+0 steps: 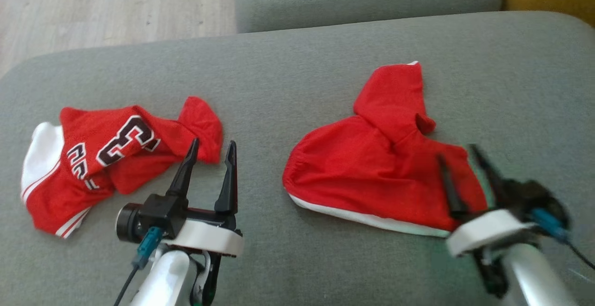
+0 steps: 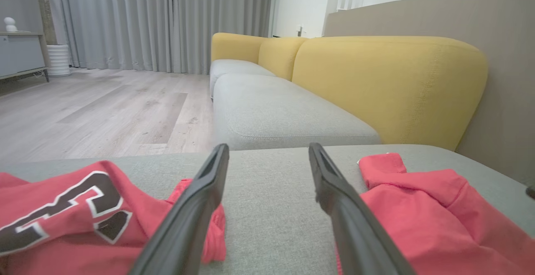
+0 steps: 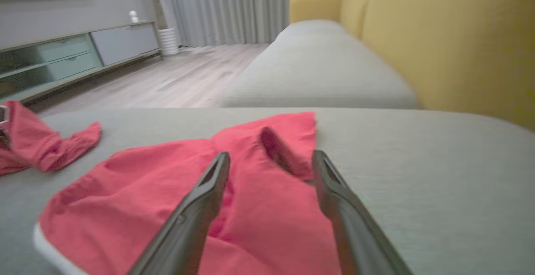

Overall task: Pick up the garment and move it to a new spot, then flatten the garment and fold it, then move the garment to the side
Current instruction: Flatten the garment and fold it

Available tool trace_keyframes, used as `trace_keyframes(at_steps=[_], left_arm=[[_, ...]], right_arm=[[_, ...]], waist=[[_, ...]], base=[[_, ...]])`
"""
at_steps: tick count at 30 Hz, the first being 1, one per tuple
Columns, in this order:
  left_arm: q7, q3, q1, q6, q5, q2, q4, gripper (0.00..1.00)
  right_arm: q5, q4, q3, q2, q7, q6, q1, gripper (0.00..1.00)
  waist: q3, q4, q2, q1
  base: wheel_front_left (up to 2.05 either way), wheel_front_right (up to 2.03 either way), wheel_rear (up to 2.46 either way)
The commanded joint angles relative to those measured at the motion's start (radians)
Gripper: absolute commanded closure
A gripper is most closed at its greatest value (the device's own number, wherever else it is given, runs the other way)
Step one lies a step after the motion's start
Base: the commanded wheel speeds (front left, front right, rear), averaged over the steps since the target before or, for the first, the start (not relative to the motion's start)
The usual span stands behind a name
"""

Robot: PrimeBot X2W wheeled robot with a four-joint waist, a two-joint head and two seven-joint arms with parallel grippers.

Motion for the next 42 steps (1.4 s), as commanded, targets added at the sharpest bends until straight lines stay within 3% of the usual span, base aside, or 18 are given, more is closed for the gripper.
trace_keyframes(at_steps=[1, 4, 10, 24, 34, 42], left_arm=[[-0.01, 0.039, -0.026, -0.006, -0.004, 0.006, -0.035, 0.0], [-0.01, 0.036, -0.023, -0.017, -0.005, 0.001, -0.027, 0.0], [-0.01, 0.039, -0.024, -0.033, -0.001, -0.004, -0.012, 0.0], [-0.01, 0.05, -0.026, -0.052, 0.016, -0.016, 0.008, 0.0], [-0.01, 0.056, -0.031, -0.061, 0.027, -0.024, 0.018, 0.0], [-0.01, 0.058, -0.037, -0.068, 0.035, -0.026, 0.026, 0.0]], right_arm=[[-0.037, -0.055, -0.036, 0.018, -0.013, -0.001, 0.005, 0.0], [-0.12, -0.089, -0.158, 0.065, -0.013, -0.001, 0.081, 0.0], [-0.17, -0.143, -0.207, 0.1, -0.014, -0.001, 0.142, 0.0], [-0.169, -0.066, -0.272, 0.102, 0.033, -0.001, 0.205, 0.0], [-0.135, -0.005, -0.268, 0.102, 0.127, -0.001, 0.216, 0.0], [-0.126, 0.024, -0.254, 0.102, 0.139, -0.001, 0.196, 0.0]], waist=[[-0.002, -0.011, 0.0, 0.0001], [-0.003, -0.018, 0.0, 0.0001], [0.01, -0.026, 0.0, 0.0001], [0.017, -0.028, 0.0, 0.0001], [0.021, -0.032, 0.0, 0.0001], [0.03, -0.024, 0.0, 0.0001]], base=[[0.0, 0.0, 0.0], [0.0, 0.0, 0.0], [0.0, 0.0, 0.0], [0.0, 0.0, 0.0], [0.0, 0.0, 0.0], [0.0, 0.0, 0.0]])
